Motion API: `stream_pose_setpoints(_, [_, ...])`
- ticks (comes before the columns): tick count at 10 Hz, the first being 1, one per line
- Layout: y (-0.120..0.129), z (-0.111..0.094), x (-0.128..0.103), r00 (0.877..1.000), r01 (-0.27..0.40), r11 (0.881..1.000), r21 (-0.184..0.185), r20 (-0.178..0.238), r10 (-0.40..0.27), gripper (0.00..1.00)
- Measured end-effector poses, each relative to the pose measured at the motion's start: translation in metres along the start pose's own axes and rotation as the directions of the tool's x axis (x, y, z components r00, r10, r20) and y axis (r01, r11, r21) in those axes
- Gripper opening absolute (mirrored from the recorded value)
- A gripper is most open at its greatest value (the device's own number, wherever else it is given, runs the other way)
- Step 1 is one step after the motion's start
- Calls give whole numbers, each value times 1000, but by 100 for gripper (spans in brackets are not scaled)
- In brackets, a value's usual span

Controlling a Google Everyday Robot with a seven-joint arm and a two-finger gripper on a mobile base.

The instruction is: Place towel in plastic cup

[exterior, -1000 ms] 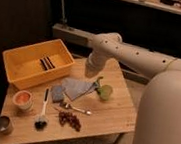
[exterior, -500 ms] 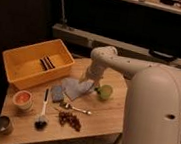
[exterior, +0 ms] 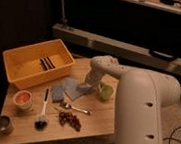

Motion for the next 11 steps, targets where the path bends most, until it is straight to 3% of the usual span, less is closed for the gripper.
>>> stream_pose_setpoints(2, [0, -1, -1, 1000, 3, 1000, -2, 5, -3, 74])
stream_pose_setpoints(6, [-8, -5, -3, 1000, 1, 1000, 8, 11, -1, 32])
stream_pose_setpoints(9, [1, -6, -1, 1000, 6, 1000, -3, 5, -6, 4])
stream_pose_setpoints(11, [8, -12, -3, 1000, 23, 1000, 4, 1, -23, 0])
